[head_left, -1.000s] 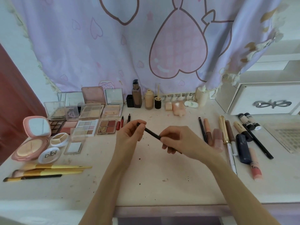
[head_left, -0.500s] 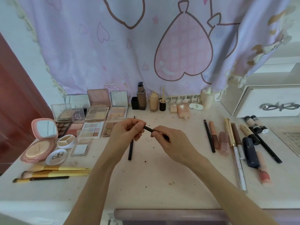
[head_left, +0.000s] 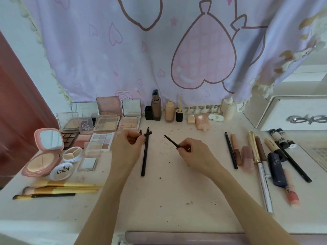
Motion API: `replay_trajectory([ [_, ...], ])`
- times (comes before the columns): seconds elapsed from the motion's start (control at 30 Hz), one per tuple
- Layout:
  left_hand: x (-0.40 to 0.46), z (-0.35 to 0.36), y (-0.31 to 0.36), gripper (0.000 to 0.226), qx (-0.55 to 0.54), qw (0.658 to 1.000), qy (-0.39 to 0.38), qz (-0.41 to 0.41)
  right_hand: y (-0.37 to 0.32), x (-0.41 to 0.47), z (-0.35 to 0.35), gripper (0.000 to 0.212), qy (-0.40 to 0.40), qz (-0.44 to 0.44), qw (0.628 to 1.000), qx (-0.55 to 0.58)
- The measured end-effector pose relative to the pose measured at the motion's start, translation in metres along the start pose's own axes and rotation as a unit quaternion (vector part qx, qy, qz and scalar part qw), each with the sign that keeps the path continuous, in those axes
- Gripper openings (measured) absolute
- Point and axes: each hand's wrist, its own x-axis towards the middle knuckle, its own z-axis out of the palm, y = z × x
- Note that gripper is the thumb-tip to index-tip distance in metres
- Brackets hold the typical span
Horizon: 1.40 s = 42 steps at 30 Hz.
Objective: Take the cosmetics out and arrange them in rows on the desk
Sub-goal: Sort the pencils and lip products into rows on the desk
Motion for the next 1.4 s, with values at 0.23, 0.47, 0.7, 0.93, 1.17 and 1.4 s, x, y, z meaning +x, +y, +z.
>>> replay_trajectory([
  [0.23, -0.003, 0.037, -0.007, 0.011, 0.212, 0.966, 0.013, 0.145, -0.012, 0.02, 0.021, 0.023, 0.051, 0.055, 0.997, 0.021],
  [0.47, 0.005, 0.044, -0.019, 0.01, 0.291, 0.944, 0.008, 0.153, -0.019, 0.044, 0.042, 0.031, 0.084, 0.043, 0.995, 0.005],
  [0.7, 0.005, 0.036, -0.03, 0.016, 0.284, 0.942, -0.001, 0.179, -0.016, 0.038, 0.046, 0.025, 0.087, -0.075, 0.993, -0.03],
  [0.93, -0.002, 0.028, -0.035, 0.033, 0.265, 0.936, -0.009, 0.229, -0.002, 0.019, 0.049, 0.038, 0.01, -0.187, 0.966, -0.177],
  [1.17, -0.005, 0.027, -0.031, 0.028, 0.257, 0.945, -0.019, 0.2, -0.002, 0.019, 0.05, 0.047, -0.025, -0.201, 0.948, -0.246],
  [1.4, -0.005, 0.026, -0.031, 0.035, 0.261, 0.945, -0.034, 0.192, -0.002, 0.019, 0.049, 0.048, -0.033, -0.202, 0.943, -0.264],
])
